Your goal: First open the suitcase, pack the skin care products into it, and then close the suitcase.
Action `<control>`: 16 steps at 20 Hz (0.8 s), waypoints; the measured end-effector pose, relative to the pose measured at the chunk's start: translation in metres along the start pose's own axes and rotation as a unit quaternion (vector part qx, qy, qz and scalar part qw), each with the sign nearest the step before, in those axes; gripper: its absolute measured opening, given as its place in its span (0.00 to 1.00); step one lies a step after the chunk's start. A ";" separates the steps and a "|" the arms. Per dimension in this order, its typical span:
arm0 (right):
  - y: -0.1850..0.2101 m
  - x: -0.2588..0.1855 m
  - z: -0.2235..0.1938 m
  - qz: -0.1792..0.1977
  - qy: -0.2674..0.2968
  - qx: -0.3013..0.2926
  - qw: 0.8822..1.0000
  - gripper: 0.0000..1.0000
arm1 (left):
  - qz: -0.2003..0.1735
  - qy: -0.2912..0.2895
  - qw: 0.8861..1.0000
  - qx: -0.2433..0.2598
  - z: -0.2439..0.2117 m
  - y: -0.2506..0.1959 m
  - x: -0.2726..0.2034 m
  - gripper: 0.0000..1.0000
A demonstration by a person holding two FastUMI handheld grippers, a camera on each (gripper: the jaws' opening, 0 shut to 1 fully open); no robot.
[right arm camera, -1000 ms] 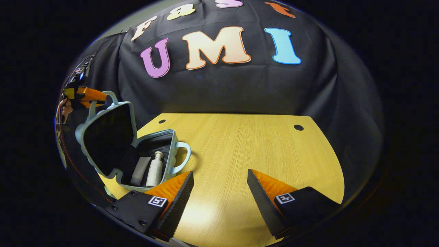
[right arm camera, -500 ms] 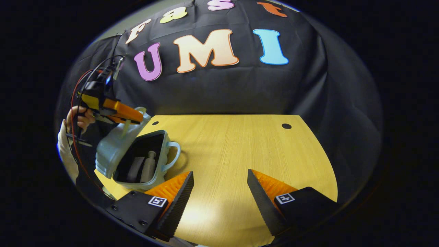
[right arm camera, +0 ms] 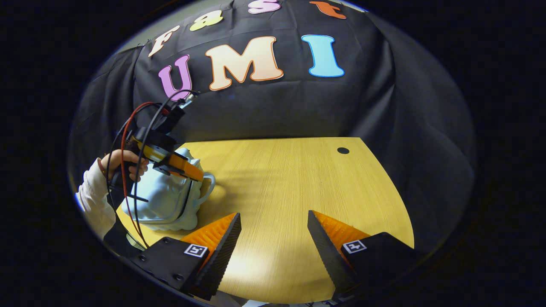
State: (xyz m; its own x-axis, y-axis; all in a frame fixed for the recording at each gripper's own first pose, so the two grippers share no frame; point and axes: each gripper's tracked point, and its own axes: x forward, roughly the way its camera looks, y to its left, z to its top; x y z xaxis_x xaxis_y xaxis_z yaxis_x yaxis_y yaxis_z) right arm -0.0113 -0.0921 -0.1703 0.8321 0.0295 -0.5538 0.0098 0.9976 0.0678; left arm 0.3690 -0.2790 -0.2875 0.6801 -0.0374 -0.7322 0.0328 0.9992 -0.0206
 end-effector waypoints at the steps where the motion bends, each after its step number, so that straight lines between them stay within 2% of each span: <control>1: -0.002 -0.002 0.000 -0.002 -0.002 0.000 1.000 0.95 | 0.016 0.002 1.000 0.017 0.000 0.000 -0.001 0.01; 3: -0.004 -0.004 0.006 -0.004 -0.011 0.003 1.000 0.99 | 0.040 -0.003 0.998 0.048 0.003 -0.001 -0.002 0.06; 4: -0.005 -0.005 0.011 -0.004 -0.016 0.007 1.000 0.95 | 0.046 -0.009 0.997 0.056 0.007 -0.002 -0.003 0.09; 5: -0.005 -0.005 0.015 -0.003 -0.022 0.011 1.000 0.99 | 0.052 -0.017 0.996 0.063 0.013 -0.001 -0.017 0.15; 6: -0.004 -0.007 0.022 -0.001 -0.030 0.015 0.999 0.99 | 0.060 -0.027 0.995 0.071 0.017 0.001 -0.029 0.16; 7: -0.003 -0.008 0.028 0.001 -0.038 0.019 0.999 0.99 | 0.068 -0.038 0.994 0.079 0.021 0.003 -0.045 0.24; 8: -0.002 -0.009 0.034 0.002 -0.046 0.021 0.999 0.99 | 0.074 -0.055 0.992 0.091 0.027 0.004 -0.058 0.36; 11: 0.004 -0.011 0.051 0.008 -0.069 0.022 0.997 0.99 | 0.087 -0.112 0.984 0.110 0.045 -0.007 -0.092 0.86; 13: 0.008 -0.013 0.060 0.014 -0.083 0.026 0.996 0.98 | 0.062 -0.190 0.974 0.106 0.061 -0.025 -0.121 0.87; 16: 0.013 -0.020 0.068 0.020 -0.094 0.038 0.995 0.98 | 0.032 -0.257 0.962 0.090 0.064 -0.043 -0.153 0.87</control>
State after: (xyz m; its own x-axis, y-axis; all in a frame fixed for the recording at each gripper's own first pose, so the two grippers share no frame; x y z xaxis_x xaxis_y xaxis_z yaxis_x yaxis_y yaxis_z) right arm 0.0099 -0.0844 -0.1017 0.9215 0.0504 -0.3850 0.0104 0.9880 0.1543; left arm 0.3106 -0.3164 -0.1308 0.9556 -0.0216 -0.2939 0.0732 0.9835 0.1657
